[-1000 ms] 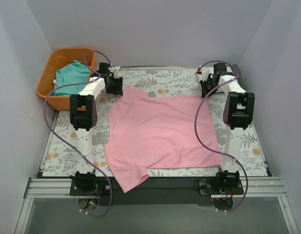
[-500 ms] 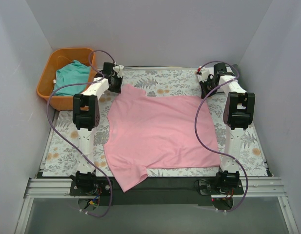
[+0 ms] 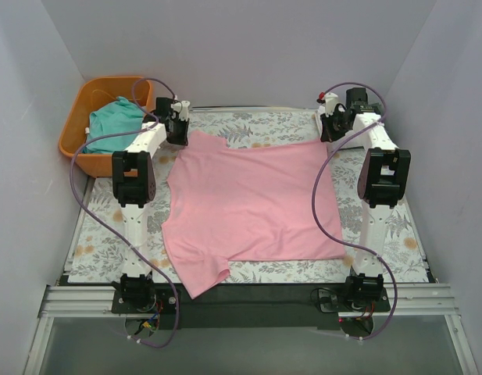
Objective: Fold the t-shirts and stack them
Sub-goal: Fold the tshirt
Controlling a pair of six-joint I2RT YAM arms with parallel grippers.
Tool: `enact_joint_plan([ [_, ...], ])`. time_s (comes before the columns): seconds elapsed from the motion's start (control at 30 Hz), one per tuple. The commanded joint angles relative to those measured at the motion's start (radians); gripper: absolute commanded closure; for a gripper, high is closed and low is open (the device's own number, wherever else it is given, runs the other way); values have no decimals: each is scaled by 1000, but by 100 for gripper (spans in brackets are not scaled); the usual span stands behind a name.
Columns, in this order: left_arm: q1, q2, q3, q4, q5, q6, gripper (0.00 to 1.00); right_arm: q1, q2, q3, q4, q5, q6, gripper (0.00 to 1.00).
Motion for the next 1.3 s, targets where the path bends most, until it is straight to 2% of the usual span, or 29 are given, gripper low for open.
enact_joint_plan([
  [0.0,5,-138,-18,29,36,19,100,-7,-58,12,15,-26,-1,99],
  [0.2,34,-262,-138,72,82,21,100,-16,-130,-64,16,-35,-47,99],
  [0.43,45,-429,-345,115,139,94,100,-39,-203,-140,13,-74,-70,99],
  [0.73,62,-653,-623,127,183,175,100,-48,-360,-358,-4,-95,-174,99],
  [0.77,65,-728,-718,113,192,203,100,-53,-406,-428,-14,-98,-214,99],
  [1.0,63,-787,-871,110,202,202,100,-54,-439,-565,-14,-80,-274,99],
  [1.27,40,-713,-966,156,188,134,100,-47,-353,-575,-13,-61,-248,99],
])
